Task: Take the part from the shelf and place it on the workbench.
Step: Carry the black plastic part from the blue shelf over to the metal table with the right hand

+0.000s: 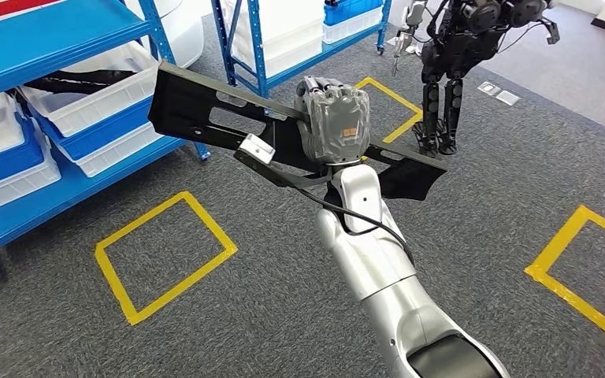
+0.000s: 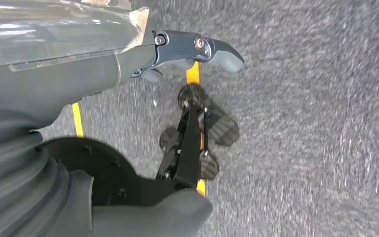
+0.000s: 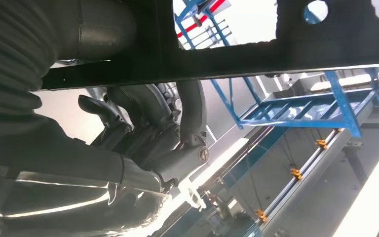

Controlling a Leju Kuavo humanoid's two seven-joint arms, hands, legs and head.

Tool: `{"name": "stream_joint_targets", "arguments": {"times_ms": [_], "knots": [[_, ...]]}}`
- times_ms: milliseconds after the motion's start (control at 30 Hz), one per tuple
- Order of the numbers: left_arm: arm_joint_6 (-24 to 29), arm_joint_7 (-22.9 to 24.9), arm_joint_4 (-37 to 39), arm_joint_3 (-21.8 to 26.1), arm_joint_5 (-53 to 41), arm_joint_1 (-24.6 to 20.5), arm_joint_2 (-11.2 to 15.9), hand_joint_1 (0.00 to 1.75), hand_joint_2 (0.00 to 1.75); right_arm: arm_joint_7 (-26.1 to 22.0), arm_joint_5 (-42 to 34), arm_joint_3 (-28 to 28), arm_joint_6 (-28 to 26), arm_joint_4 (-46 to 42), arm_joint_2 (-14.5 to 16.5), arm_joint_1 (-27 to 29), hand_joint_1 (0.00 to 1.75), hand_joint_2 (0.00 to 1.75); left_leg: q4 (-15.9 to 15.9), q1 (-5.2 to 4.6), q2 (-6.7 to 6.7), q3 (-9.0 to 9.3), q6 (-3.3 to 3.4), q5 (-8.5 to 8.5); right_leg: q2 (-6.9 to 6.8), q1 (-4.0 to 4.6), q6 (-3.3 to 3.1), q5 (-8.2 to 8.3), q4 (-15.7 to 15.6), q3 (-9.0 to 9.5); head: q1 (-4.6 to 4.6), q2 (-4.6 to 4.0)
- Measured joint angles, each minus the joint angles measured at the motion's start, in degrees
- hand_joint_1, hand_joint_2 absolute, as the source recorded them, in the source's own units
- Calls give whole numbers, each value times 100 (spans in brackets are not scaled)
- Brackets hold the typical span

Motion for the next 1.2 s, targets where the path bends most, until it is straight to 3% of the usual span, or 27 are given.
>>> {"name": "stream_joint_targets", "arguments": {"times_ms": [33, 100, 167, 200, 233, 300, 367, 400, 467, 533, 600, 667, 700, 733, 767, 833, 900, 967, 1000, 1033, 1100, 1133, 1200], "knots": [[0, 0, 0, 0, 0, 1, -7, 0, 175, 0, 0, -4, -2, -12, 0, -7, 175, 175, -67, 13, 100, 35, 16, 38, -149, 24, -1, -83, 163, -98, 22, 0], [0, 1, -1, 0, 0, 10, -12, 0, 175, 0, 0, -4, -8, -24, 1, -13, 175, 175, -130, 5, 289, 67, 39, 73, -528, 32, -26, -381, 817, -424, 66, 0], [0, 4, -1, -1, -1, 13, -14, 0, 175, 0, 3, -4, -8, -24, -7, 25, 175, 175, -128, -9, 478, 58, 40, 74, -670, -11, 8, -601, 1461, -726, 86, 0], [0, 6, -1, -2, -1, 12, -15, 0, 175, 0, 10, -4, -6, -24, -13, 51, 175, 175, -127, -9, 561, 54, 35, 71, -699, -40, 51, -607, 1541, -757, 86, 0], [0, 7, -1, -2, -1, 11, -16, 0, 175, 0, 25, -5, -2, -24, -17, 71, 175, 175, -120, -2, 644, 54, 21, 63, -737, -71, 113, -528, 1367, -652, 88, 0], [0, 7, -1, -2, -12, 10, -16, 0, 175, 1, 60, -5, 7, -34, -19, 86, 175, 175, -73, 3, 786, 49, -39, 26, -943, -114, 215, -280, 572, -206, 90, 0], [-1, 6, -2, -2, -25, 8, -14, 0, 175, 3, 81, -5, 15, -56, -11, 96, 175, 175, -8, -18, 900, 38, -129, -32, -1108, -105, 199, -133, 24, 105, 84, 0], [-1, 4, -3, -2, -31, 5, -12, 0, 175, 4, 84, -6, 19, -65, -9, 109, 175, 175, 10, -28, 950, 39, -168, -51, -1117, -89, 157, -121, -39, 131, 80, 0], [-5, 0, -3, -2, -36, -5, -12, 0, 175, 8, 82, -10, 20, -76, -22, 144, 175, 175, 9, -2, 1027, 59, -238, -65, -981, -93, 72, -95, -37, 104, 73, 0], [-14, -9, -3, -3, -41, -9, -10, 0, 175, 11, 78, -19, 16, -91, -35, 170, 175, 175, 171, 43, 834, 7, -305, -218, -849, -121, -11, -67, -48, 97, 66, 0], [-40, -16, -3, -4, -54, 2, -7, 0, 175, 13, 83, -26, 17, -104, -34, 200, 175, 175, 795, 62, 482, -255, -327, -605, -728, -122, -68, -45, -53, 91, 52, 0], [-74, -17, -3, -6, -88, 14, -7, 0, 175, 20, 109, -29, 24, -119, -42, 274, 175, 175, 1552, 61, 342, -613, -317, -928, -601, -84, -98, -33, -51, 79, 49, 0], [-90, -16, -3, -7, -109, 18, -7, 0, 175, 30, 131, -31, 30, -139, -48, 327, 175, 175, 1718, 60, 328, -703, -303, -944, -529, -66, -108, -26, -49, 73, 50, 0], [-103, -15, -3, -8, -132, 20, -5, 0, 175, 40, 154, -33, 38, -167, -53, 375, 175, 175, 1651, 59, 318, -682, -281, -843, -455, -51, -115, -18, -47, 70, 51, 0], [-114, -12, -3, -9, -147, 21, -3, 0, 175, 50, 178, -33, 48, -201, -55, 409, 175, 175, 1377, 58, 284, -556, -251, -657, -379, -42, -115, -10, -44, 68, 49, 0], [-120, 1, -3, -10, -163, 20, 14, 0, 175, 62, 210, -37, 84, -275, -52, 428, 175, 175, 591, 59, 30, -180, -165, -297, -244, -31, -104, 14, -40, 59, 52, 0], [-113, 12, -2, -13, -163, 16, 31, 0, 175, 66, 238, -46, 143, -327, -37, 410, 175, 175, 170, 36, -149, 15, -105, -188, -129, -40, -61, 50, -39, 24, 51, 0], [-105, 16, -1, -15, -161, 7, 36, 0, 175, 66, 255, -54, 191, -351, -23, 397, 175, 175, 106, 0, -50, 37, -67, -171, -14, -52, 21, 101, -68, -19, 40, 0], [-103, 16, -1, -15, -160, 1, 37, 0, 175, 66, 257, -56, 204, -361, -22, 395, 175, 175, 57, 2, 19, 56, -47, -131, -53, -47, 47, 107, -53, -49, 39, 0], [-101, 16, -1, -15, -158, 0, 38, 0, 175, 66, 258, -56, 215, -372, -22, 384, 175, 175, 4, 4, 94, 80, -22, -89, -177, -34, 53, 57, 38, -110, 47, 0], [-97, 17, -1, -15, -158, 5, 38, 0, 175, 66, 258, -56, 230, -386, -15, 360, 175, 175, -69, 2, 260, 103, 8, -32, -523, -29, 15, -221, 586, -378, 64, 0], [-95, 17, -1, -15, -157, 10, 39, 0, 175, 66, 260, -56, 233, -389, -13, 356, 175, 175, -72, -11, 344, 97, 17, -29, -629, -39, 2, -404, 984, -560, 69, 0], [-94, 18, -1, -15, -157, 12, 39, 0, 175, 66, 262, -56, 234, -389, -18, 376, 175, 175, -67, -19, 515, 85, 16, -29, -689, -72, 44, -609, 1549, -796, 76, 0]]}}
